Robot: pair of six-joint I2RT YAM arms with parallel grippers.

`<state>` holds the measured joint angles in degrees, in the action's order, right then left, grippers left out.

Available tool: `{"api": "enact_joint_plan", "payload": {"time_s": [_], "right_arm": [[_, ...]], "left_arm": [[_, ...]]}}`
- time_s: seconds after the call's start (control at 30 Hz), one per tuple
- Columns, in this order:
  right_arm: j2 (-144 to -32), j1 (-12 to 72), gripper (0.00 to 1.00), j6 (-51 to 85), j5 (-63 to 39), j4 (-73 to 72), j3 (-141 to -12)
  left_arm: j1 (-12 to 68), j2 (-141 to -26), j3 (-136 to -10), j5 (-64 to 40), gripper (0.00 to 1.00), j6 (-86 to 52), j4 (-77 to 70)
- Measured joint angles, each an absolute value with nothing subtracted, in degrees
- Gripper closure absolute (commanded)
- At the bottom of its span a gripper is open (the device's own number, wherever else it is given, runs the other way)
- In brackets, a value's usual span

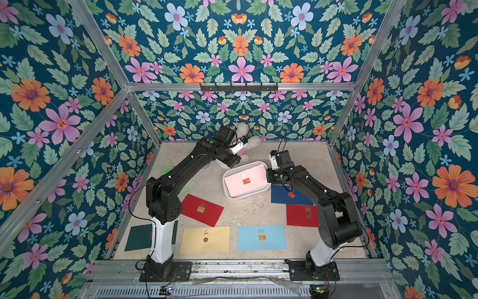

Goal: Put the sealed envelopes into the storage box
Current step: Place the envelope in the storage box, then place the storage box at the center of the board.

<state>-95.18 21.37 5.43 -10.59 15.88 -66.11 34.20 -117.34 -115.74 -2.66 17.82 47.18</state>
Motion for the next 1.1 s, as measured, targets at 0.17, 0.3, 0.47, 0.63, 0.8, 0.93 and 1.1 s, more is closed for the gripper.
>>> {"api": "enact_joint_plan", "payload": {"time_s": [0.17,0.3,0.47,0.63,0.8,0.93,1.1], "right_arm": [[-99.4,21.5,1.0,10.5,-11.9,13.2,-66.6],[-101.4,21.6,1.0,14.5,-12.8,10.7,-67.1],[-102.6,22.5,0.96,17.0,-13.9,9.1,-67.8],[-103.3,23.3,0.81,18.3,-15.2,9.3,-68.4],[-102.6,23.3,0.65,18.9,-16.1,10.4,-68.4],[-99.7,23.4,0.57,18.9,-16.2,12.2,-68.5],[-95.9,23.4,0.53,17.8,-16.6,14.6,-67.9]], "left_arm": [[33.5,-111.7,-107.8,0.0,0.29,7.2,44.8],[33.3,-104.9,-97.6,2.2,0.29,-0.3,43.3],[33.2,-97.8,-86.5,4.4,0.29,-7.4,41.9],[33.1,-92.6,-75.1,4.6,0.3,-13.6,40.1],[32.6,-89.7,-67.1,4.5,0.3,-17.7,38.5],[32.2,-87.3,-62.8,4.2,0.31,-19.9,37.1],[32.1,-84.4,-57.6,3.4,0.3,-22.9,36.1]]}}
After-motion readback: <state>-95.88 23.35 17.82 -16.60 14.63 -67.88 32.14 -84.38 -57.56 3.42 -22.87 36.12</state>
